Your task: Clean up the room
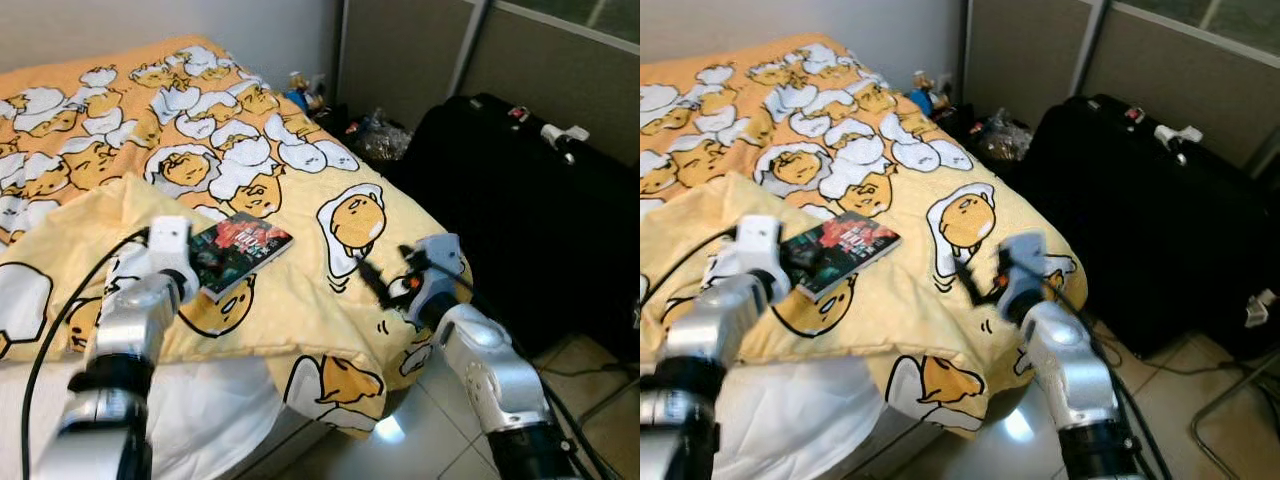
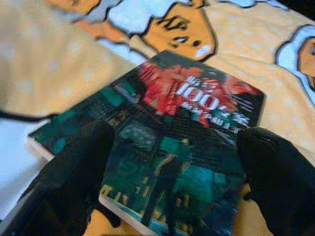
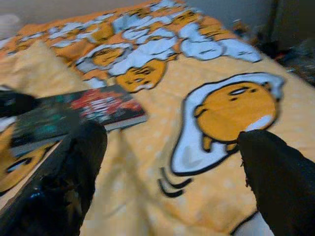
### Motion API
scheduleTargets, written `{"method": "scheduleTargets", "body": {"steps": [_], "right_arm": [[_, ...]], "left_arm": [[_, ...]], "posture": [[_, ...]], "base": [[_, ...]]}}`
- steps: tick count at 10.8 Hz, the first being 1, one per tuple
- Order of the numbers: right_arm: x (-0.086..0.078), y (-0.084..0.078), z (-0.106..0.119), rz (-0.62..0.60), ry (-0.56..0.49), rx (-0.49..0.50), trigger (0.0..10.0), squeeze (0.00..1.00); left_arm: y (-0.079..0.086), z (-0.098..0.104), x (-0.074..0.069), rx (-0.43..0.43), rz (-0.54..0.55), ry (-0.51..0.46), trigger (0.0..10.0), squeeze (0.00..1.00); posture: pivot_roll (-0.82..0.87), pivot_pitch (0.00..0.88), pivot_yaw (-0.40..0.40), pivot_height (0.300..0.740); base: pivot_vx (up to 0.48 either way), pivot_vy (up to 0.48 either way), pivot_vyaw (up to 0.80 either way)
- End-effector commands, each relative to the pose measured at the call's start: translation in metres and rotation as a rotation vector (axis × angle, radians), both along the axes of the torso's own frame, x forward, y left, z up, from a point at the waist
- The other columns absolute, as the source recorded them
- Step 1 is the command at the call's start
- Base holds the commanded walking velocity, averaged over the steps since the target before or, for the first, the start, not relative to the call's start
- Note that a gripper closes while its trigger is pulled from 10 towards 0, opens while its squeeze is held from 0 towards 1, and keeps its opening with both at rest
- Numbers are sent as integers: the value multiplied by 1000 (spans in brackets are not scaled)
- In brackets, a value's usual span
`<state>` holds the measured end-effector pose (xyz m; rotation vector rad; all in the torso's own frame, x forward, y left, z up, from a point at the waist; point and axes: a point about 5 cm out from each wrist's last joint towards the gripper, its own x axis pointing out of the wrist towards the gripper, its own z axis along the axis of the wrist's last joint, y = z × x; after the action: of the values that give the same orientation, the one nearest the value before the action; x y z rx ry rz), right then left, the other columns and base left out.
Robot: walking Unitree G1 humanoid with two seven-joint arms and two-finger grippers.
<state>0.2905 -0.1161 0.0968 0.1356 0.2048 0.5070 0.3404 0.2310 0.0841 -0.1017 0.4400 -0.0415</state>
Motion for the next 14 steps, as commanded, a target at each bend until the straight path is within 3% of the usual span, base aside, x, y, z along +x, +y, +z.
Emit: {"method": "scheduleTargets", "body": {"steps": [1,3,4,6,7,9,10,11,12,13,14], "right_arm": [[-5,6,4,45,-9,-1,10000,1000],[-9,5,9,77,0,18,10000,1000],[-11,4,11,93,-4,18,10000,1000],[-18,3,9,107,1,13,10000,1000],[-20,3,8,111,8,17,10000,1000],[-23,3,9,124,20,26,10000,1000],[-23,5,10,135,23,33,10000,1000],[-23,6,10,140,23,34,10000,1000],[-24,6,10,147,25,37,10000,0],[-24,6,11,152,24,43,10000,0],[-25,7,12,170,23,62,10000,0]], "left_arm": [[7,-9,-1,-79,69,63,10000,0],[19,-17,-2,-12,207,119,10000,0],[23,-15,1,48,252,101,10000,0],[20,-18,0,63,260,97,10000,0],[14,-25,-2,32,231,127,10000,0],[-13,-38,-4,-230,151,177,10000,0],[-16,-47,-10,-317,194,231,10000,0],[-19,-45,-9,-388,208,209,10000,0],[-28,-34,0,-585,191,124,10000,0],[-30,-30,2,-627,178,81,7216,0],[-31,-30,3,-652,185,68,78,0]], "posture": [[-41,0,45,740],[-59,0,55,740],[-61,0,54,740],[-63,0,56,740],[-64,0,57,740],[-67,0,61,740],[-68,0,61,740],[-68,0,61,740],[-69,0,58,740],[-70,0,57,740],[-72,0,57,740]], "base": [[0,0,0],[0,0,0],[0,0,0],[0,0,0],[0,0,0],[0,0,0],[0,0,0],[0,0,0],[0,0,0],[0,0,0],[0,0,0]]}}
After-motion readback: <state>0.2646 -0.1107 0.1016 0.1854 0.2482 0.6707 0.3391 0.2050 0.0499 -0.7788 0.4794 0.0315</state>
